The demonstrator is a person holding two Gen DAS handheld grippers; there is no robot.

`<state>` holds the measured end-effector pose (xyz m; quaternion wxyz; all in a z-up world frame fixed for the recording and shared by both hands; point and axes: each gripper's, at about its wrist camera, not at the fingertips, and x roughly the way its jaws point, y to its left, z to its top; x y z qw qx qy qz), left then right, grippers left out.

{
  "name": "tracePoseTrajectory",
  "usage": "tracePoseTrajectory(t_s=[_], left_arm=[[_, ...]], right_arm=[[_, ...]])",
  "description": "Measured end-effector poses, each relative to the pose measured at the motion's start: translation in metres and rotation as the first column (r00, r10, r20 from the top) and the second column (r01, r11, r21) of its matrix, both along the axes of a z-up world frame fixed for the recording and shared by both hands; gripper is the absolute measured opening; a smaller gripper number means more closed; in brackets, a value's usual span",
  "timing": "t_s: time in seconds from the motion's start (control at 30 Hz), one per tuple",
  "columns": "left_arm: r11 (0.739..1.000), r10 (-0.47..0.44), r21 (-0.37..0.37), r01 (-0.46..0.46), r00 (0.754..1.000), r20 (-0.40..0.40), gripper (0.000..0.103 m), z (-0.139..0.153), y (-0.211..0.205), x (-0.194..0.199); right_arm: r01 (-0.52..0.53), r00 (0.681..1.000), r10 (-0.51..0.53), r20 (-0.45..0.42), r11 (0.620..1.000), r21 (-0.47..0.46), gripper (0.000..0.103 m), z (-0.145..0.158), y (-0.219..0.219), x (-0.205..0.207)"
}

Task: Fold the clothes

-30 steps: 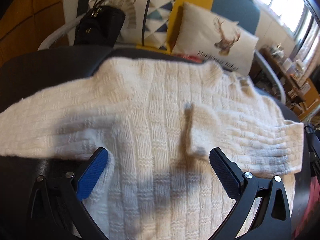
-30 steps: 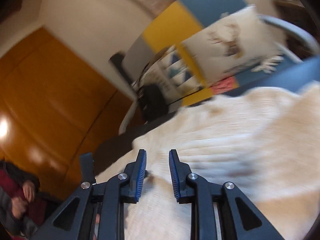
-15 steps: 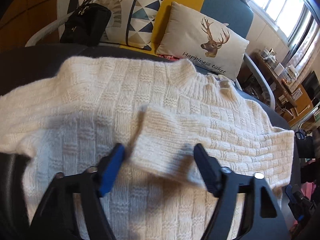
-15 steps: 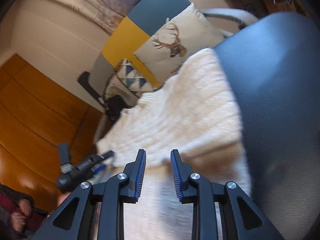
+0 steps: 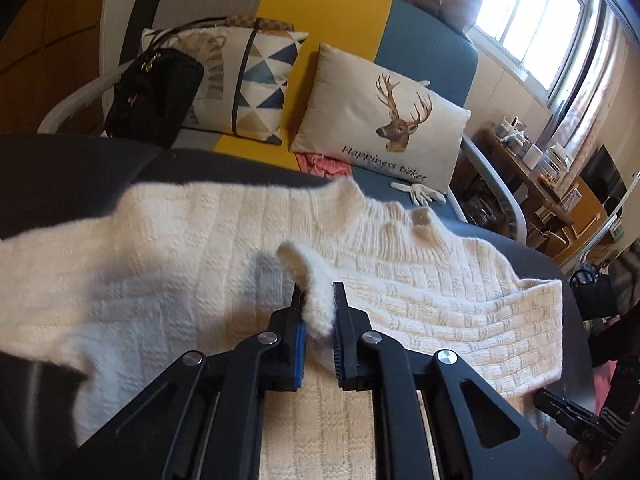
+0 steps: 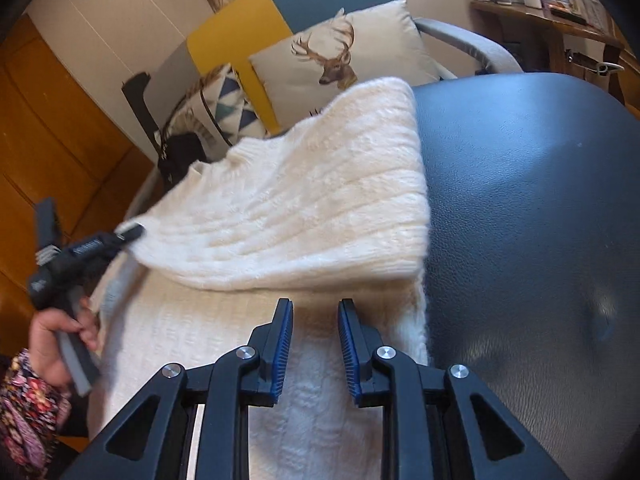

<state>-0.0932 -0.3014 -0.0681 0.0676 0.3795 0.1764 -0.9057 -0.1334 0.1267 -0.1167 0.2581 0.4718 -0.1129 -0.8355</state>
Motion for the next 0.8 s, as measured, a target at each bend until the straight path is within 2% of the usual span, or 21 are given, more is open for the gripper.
tracePoseTrajectory(t_s=[0.1, 0.17, 0.4, 0.57, 0.63, 0.67, 0.7, 0.8], left_arm=[[1.000, 0.019, 0.003, -0.019, 1.000, -0.015, 0.011, 0.007, -0.008, 0.003], [1.000, 0.028, -0.006, -0.028, 1.000, -0.010, 0.011, 0.007, -0.013, 0.005], [0.999, 0.050, -0.012, -0.050, 0.998, 0.045, 0.011, -0.012, -0.021, 0.011], [0.993, 0.118, -0.013, -0.117, 0.993, 0.007, 0.011, -0.010, -0.033, 0.019], [0.994, 0.108, -0.020, -0.107, 0.994, 0.021, 0.011, -0.011, -0.034, 0.017], [0.995, 0.098, -0.028, -0.097, 0.995, 0.030, 0.011, -0.012, -0.033, 0.016], [0.995, 0.091, -0.033, -0.090, 0.995, 0.035, 0.011, -0.013, -0.033, 0.015], [0.996, 0.082, -0.026, -0.081, 0.995, 0.049, 0.011, -0.020, -0.031, 0.016]], right_arm=[[-0.014, 1.000, 0.014, -0.022, 1.000, 0.022, 0.023, -0.001, -0.005, -0.006], [-0.023, 0.999, 0.023, -0.023, 1.000, 0.001, 0.023, -0.001, -0.005, -0.010], [0.029, 0.999, -0.028, -0.037, 0.999, 0.020, 0.023, 0.000, 0.000, -0.023], [0.053, 0.996, -0.045, -0.080, 0.993, 0.106, 0.023, 0.004, -0.004, -0.023], [0.079, 0.994, -0.067, -0.085, 0.987, 0.141, 0.022, 0.001, -0.002, -0.025], [0.092, 0.993, -0.082, -0.081, 0.986, 0.138, 0.017, 0.000, 0.001, -0.025], [0.106, 0.992, -0.097, -0.076, 0.986, 0.132, 0.015, -0.002, 0.004, -0.026], [0.131, 0.990, -0.125, -0.067, 0.987, 0.090, 0.017, -0.003, 0.010, -0.025]])
